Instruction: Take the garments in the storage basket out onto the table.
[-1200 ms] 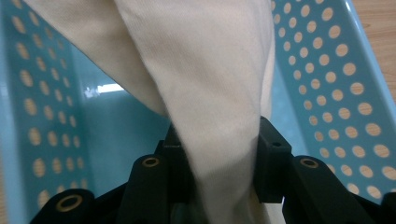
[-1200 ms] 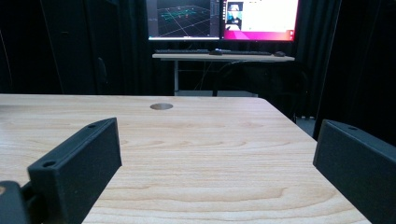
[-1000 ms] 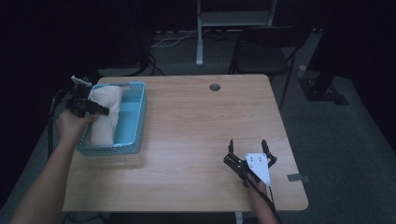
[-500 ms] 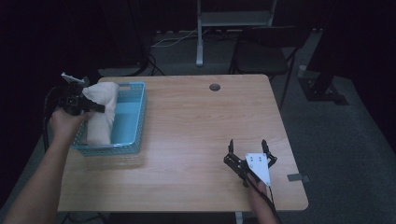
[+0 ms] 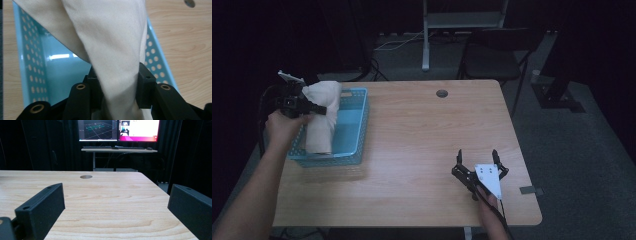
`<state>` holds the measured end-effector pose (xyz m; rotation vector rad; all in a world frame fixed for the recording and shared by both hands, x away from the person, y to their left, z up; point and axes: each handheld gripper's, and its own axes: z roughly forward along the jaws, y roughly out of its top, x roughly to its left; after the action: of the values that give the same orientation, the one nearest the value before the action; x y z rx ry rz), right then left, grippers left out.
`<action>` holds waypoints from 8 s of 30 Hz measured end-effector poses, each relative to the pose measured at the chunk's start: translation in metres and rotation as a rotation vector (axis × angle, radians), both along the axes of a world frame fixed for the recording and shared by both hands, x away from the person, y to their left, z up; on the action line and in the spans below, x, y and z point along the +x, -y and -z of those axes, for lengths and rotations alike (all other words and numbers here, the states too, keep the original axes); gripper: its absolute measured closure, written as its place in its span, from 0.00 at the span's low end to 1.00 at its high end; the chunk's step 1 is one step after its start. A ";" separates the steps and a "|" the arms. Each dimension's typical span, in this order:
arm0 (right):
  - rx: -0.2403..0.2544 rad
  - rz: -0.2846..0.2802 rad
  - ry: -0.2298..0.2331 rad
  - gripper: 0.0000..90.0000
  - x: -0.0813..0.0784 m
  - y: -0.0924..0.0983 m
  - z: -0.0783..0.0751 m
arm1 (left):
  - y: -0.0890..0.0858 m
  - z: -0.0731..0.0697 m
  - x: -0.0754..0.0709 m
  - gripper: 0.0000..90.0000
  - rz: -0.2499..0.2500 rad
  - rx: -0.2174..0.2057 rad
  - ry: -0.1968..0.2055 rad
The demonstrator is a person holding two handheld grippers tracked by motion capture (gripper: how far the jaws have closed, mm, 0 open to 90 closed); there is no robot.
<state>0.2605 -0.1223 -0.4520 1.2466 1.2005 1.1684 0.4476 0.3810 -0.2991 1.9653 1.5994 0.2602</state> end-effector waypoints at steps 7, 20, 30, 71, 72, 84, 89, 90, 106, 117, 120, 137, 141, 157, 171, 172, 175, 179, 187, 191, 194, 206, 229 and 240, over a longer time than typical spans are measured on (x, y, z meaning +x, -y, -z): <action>0.000 -0.001 0.000 0.00 0.000 0.000 0.000 | 0.003 -0.006 0.001 0.71 0.003 -0.032 0.007; 0.000 0.000 0.002 0.00 0.000 0.000 0.000 | 0.038 -0.014 0.012 0.71 0.045 -0.068 0.002; 0.000 -0.001 0.002 0.01 0.000 0.000 0.000 | 0.076 -0.015 0.024 0.71 0.092 -0.092 -0.004; 0.000 -0.002 0.003 0.00 0.000 0.000 0.000 | 0.191 -0.023 0.046 0.71 0.251 -0.199 -0.052; 0.001 -0.002 0.003 0.00 0.000 0.000 0.000 | 0.192 -0.023 0.046 0.71 0.251 -0.208 -0.052; -0.002 -0.003 0.003 0.00 -0.001 0.000 0.000 | 0.204 -0.019 0.048 0.71 0.260 -0.212 -0.064; -0.002 -0.003 0.004 0.00 -0.001 0.000 0.000 | 0.209 -0.012 0.051 0.71 0.264 -0.198 -0.072; -0.001 -0.003 0.004 0.00 -0.001 0.000 0.000 | 0.210 -0.010 0.051 0.71 0.266 -0.201 -0.073; -0.001 -0.003 0.005 0.00 -0.001 0.000 0.000 | 0.218 0.030 0.059 0.71 0.280 -0.238 -0.138; -0.003 -0.003 0.008 0.00 -0.001 0.000 0.000 | 0.215 0.060 0.064 0.71 0.261 -0.254 -0.182; -0.003 -0.004 0.008 0.00 -0.001 0.000 0.000 | 0.214 0.069 0.065 0.71 0.254 -0.258 -0.194; -0.004 -0.005 0.010 0.00 -0.001 0.000 0.000 | 0.215 0.109 0.066 0.71 0.234 -0.222 -0.210; -0.005 -0.006 0.010 0.00 -0.001 0.000 0.000 | 0.215 0.123 0.065 0.71 0.235 -0.230 -0.216; -0.010 -0.001 0.010 0.00 -0.001 -0.001 0.000 | 0.221 0.131 0.042 0.69 0.269 -0.132 0.018; -0.010 -0.001 0.009 0.00 -0.001 -0.001 0.000 | 0.231 0.132 0.033 0.46 0.223 0.004 0.117; -0.009 -0.001 0.009 0.00 -0.001 -0.001 0.000 | 0.231 0.133 0.032 0.44 0.215 -0.001 0.127; -0.010 -0.001 0.010 0.00 -0.001 -0.001 0.000 | 0.231 0.134 0.031 0.43 0.203 0.023 0.140; -0.010 0.000 0.010 0.00 -0.001 -0.001 0.000 | 0.231 0.135 0.030 0.33 0.190 0.031 0.157; -0.010 0.000 0.009 0.00 -0.001 -0.001 0.000 | 0.230 0.137 0.031 0.23 0.181 0.044 0.162; -0.009 0.000 0.010 0.00 -0.001 -0.001 0.000 | 0.231 0.137 0.028 0.23 0.153 0.047 0.170; -0.009 0.000 0.010 0.00 -0.001 -0.001 0.000 | 0.232 0.139 0.026 0.23 0.128 0.055 0.182; -0.009 -0.001 0.009 0.00 -0.001 -0.001 0.000 | 0.227 0.142 0.026 0.11 0.183 -0.009 0.199; -0.010 -0.003 0.009 0.00 -0.001 -0.001 0.000 | 0.215 0.122 -0.003 0.00 0.335 -0.245 0.341; -0.009 -0.002 0.009 0.00 -0.001 -0.001 0.000 | 0.220 0.123 -0.023 0.00 0.391 -0.172 0.395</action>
<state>0.2591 -0.1217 -0.4524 1.2327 1.1996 1.1670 0.4251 0.1612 -0.4222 1.9006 0.9377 0.3174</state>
